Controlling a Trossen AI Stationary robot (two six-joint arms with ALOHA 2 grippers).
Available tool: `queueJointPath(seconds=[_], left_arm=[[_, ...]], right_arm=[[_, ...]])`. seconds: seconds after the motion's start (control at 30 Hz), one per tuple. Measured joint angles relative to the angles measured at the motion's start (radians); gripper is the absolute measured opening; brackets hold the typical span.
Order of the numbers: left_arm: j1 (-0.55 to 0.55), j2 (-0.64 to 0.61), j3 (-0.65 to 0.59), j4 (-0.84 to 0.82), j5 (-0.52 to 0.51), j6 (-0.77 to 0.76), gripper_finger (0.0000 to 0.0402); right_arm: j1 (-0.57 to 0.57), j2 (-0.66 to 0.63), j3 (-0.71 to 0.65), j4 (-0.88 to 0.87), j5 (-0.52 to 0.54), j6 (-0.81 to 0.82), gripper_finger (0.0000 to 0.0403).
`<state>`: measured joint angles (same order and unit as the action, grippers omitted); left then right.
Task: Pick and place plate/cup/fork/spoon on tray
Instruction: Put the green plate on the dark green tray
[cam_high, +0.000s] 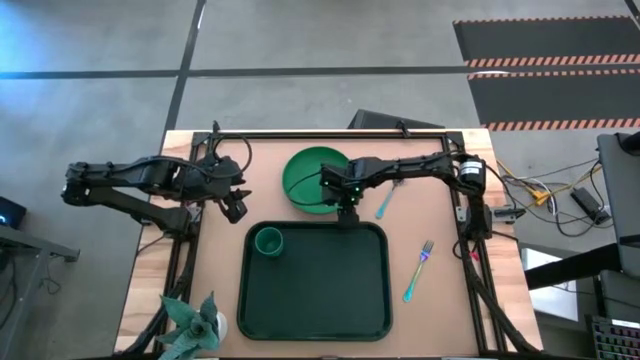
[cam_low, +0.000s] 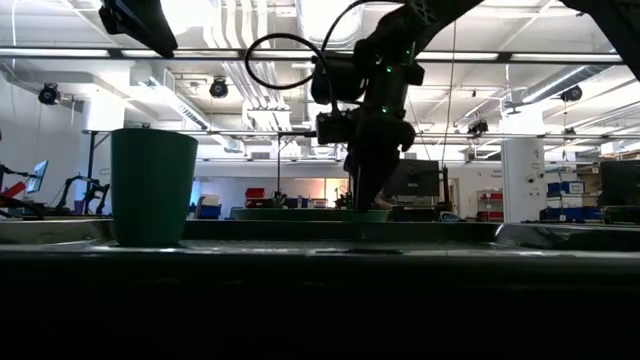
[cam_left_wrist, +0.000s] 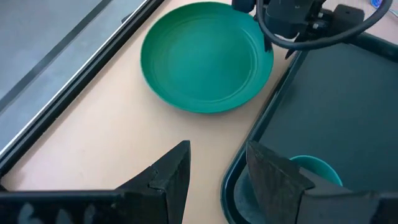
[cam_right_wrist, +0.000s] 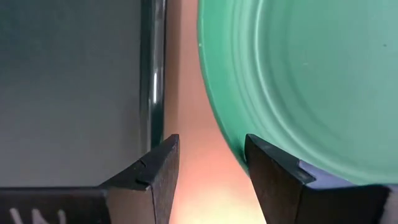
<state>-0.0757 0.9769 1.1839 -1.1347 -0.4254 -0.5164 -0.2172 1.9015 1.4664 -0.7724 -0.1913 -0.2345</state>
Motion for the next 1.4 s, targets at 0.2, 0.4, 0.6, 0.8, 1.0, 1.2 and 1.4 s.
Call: queueJointPath(seconds=[0.2,0.4,0.6,0.8,1.0,1.2,1.4], left_arm=[[0.0,0.001,0.0,0.0,0.001,-0.001,0.0141],[0.0,0.001,0.0,0.0,0.001,-0.002,0.0141],[0.0,0.001,0.0,0.0,0.001,-0.003,0.0141],[0.0,0.002,0.0,0.0,0.001,-0.003,0.0141],[0.0,0.002,0.0,0.0,0.001,-0.003,0.0141],[0.0,0.002,-0.001,-0.001,0.001,-0.001,0.0141],[0.0,-0.003,-0.018,-0.009,0.0,0.007,0.0141]], right_arm=[[-0.003,0.0,-0.035,0.049,0.003,-0.027,0.0171],[-0.011,0.0,-0.097,0.171,0.01,-0.031,0.0149],[-0.011,-0.004,-0.154,0.262,0.047,0.039,0.0067],[-0.012,-0.007,-0.156,0.288,0.065,0.094,0.0016],[-0.001,-0.031,-0.077,0.221,0.059,0.176,0.0011],[0.051,-0.138,0.075,0.047,0.027,0.24,0.0005],[0.167,-0.263,0.143,-0.006,0.031,0.374,0.0005]])
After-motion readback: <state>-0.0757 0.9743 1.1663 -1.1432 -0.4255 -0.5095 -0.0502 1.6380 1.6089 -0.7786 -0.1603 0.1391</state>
